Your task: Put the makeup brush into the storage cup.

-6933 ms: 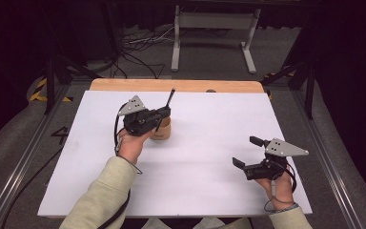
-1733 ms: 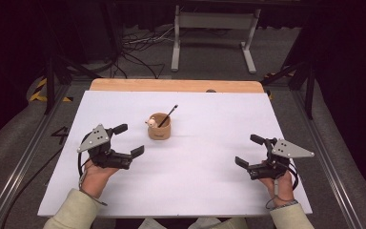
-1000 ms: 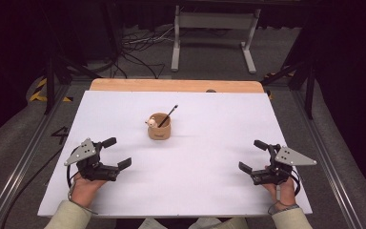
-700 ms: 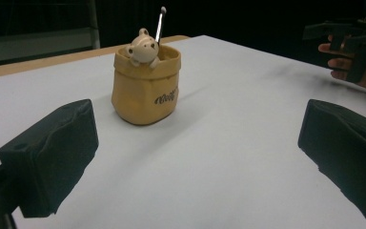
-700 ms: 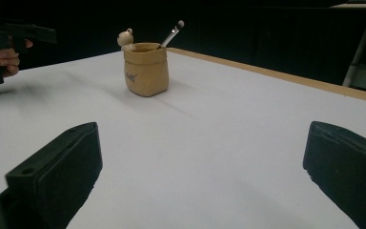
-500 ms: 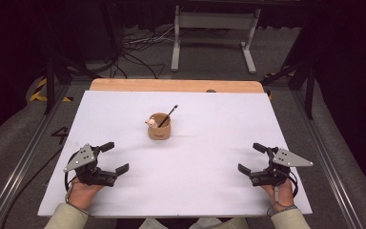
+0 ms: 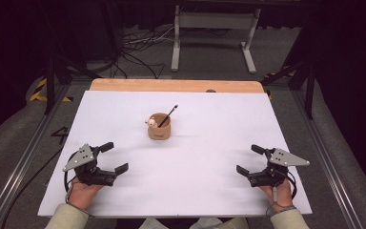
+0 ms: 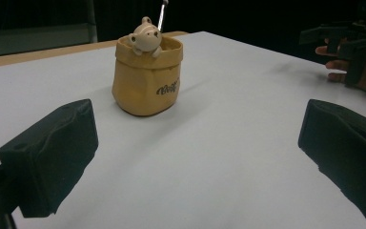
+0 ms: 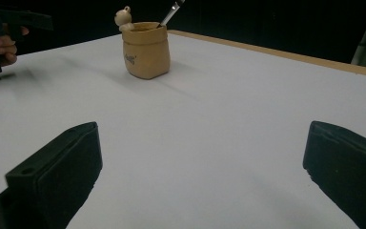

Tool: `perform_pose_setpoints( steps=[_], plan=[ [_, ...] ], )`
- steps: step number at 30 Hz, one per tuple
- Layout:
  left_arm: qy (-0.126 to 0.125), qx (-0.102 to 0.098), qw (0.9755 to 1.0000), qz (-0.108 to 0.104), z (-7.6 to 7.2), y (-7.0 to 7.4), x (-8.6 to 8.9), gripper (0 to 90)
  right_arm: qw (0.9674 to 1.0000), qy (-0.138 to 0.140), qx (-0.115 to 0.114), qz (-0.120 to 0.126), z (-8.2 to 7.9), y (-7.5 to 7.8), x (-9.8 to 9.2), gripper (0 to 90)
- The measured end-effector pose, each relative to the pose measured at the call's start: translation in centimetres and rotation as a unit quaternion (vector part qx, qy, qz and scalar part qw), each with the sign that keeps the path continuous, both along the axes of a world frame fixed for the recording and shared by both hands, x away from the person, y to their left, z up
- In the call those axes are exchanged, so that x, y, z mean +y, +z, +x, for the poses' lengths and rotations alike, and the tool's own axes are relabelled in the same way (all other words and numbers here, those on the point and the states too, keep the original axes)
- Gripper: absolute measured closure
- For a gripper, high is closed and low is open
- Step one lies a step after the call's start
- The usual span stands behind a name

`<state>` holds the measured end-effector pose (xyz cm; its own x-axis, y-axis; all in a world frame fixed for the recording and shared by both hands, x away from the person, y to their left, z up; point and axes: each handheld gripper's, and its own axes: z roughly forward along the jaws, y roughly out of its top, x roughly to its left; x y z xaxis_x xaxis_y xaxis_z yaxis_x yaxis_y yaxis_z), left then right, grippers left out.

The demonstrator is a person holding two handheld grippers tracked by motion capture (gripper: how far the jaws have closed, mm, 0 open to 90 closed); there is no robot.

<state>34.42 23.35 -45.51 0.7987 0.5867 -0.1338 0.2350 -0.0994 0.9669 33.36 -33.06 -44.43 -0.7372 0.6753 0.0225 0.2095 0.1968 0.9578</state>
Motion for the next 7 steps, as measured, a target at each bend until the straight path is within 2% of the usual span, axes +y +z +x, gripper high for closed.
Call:
perform_pose_setpoints(
  steps=[7],
  plan=[
    [0.002,0.002,1.0000,-0.003,0.05,-0.02,0.07,0.4,1.0000,-0.002,-0.007,0.004,-0.08,0.07,-0.04,0.0]
  ],
)
